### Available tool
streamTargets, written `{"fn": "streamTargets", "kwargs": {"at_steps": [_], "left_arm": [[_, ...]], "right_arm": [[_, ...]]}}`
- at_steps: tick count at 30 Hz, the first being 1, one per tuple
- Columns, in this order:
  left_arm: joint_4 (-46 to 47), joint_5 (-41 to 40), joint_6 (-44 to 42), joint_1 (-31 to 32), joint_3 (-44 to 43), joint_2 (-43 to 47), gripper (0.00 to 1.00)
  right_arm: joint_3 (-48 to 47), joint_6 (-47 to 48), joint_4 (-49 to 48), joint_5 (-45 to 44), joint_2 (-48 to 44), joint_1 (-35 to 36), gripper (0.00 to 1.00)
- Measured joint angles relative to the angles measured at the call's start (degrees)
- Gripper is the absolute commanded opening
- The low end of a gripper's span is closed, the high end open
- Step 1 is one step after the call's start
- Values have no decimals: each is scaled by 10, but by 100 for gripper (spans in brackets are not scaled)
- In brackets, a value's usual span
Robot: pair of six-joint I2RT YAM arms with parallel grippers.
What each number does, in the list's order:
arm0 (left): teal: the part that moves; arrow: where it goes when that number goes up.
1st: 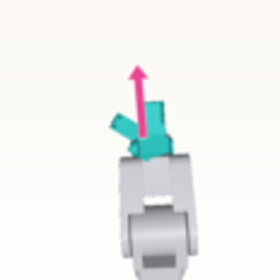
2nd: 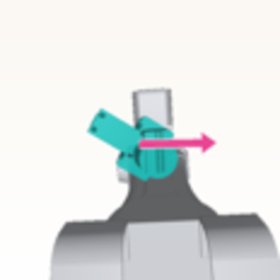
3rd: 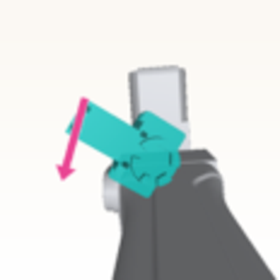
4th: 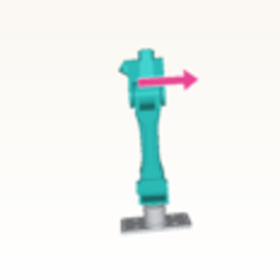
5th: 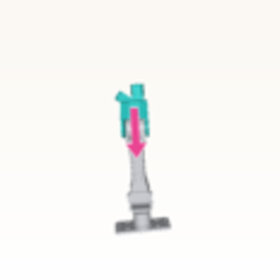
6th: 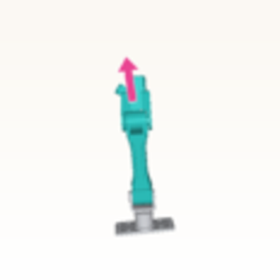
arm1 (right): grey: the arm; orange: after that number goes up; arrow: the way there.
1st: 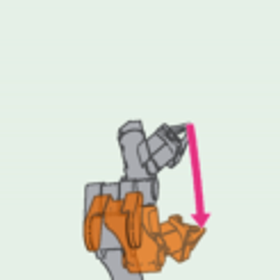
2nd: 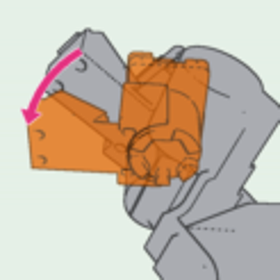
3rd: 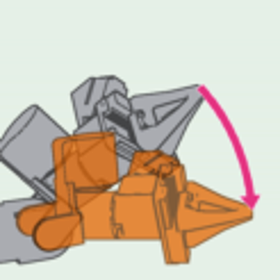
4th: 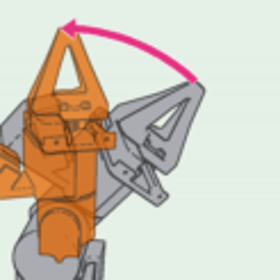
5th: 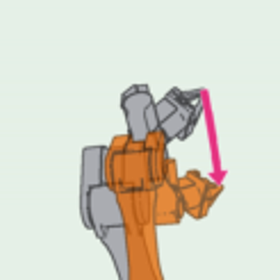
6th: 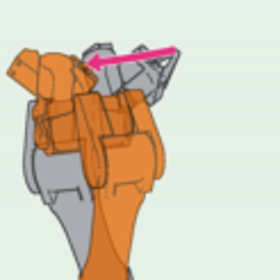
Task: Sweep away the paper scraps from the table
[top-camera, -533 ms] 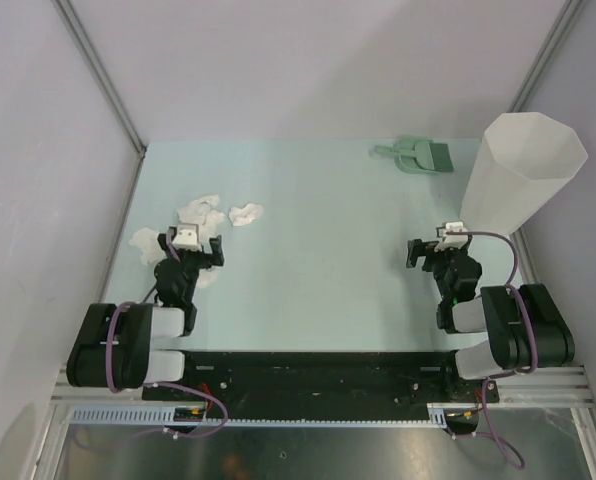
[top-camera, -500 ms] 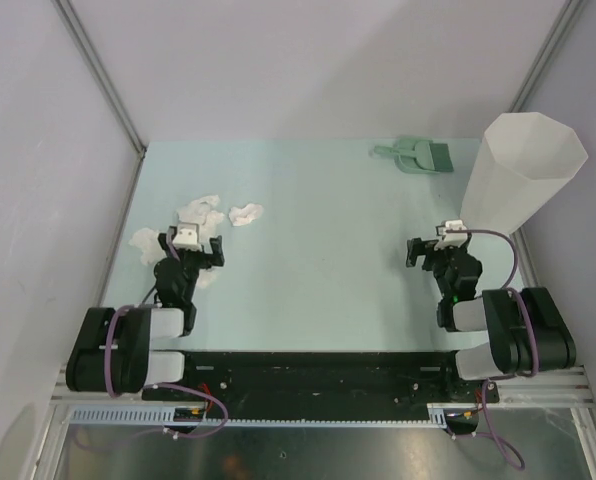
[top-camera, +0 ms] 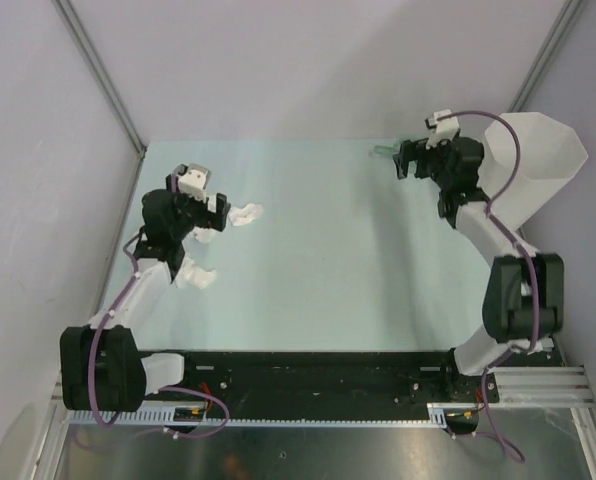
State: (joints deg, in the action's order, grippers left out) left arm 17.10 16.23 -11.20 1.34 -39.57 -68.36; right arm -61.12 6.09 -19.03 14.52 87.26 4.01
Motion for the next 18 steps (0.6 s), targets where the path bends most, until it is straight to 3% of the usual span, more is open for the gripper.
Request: {"fn": "streamTargets", "kwargs": {"at_steps": [7,14,18], "left_arm": [[-155,47,-29,0,-59,-6,100],[-222,56,-32,0,-63,-11,100],[-230,55,-35,0,-63,-13,100]], "right_arm": [[-293,35,166,-4,265,-4,97],[-673,82,421,-6,543,-14,79],[-720,96,476,-8,587,-21,72]]}}
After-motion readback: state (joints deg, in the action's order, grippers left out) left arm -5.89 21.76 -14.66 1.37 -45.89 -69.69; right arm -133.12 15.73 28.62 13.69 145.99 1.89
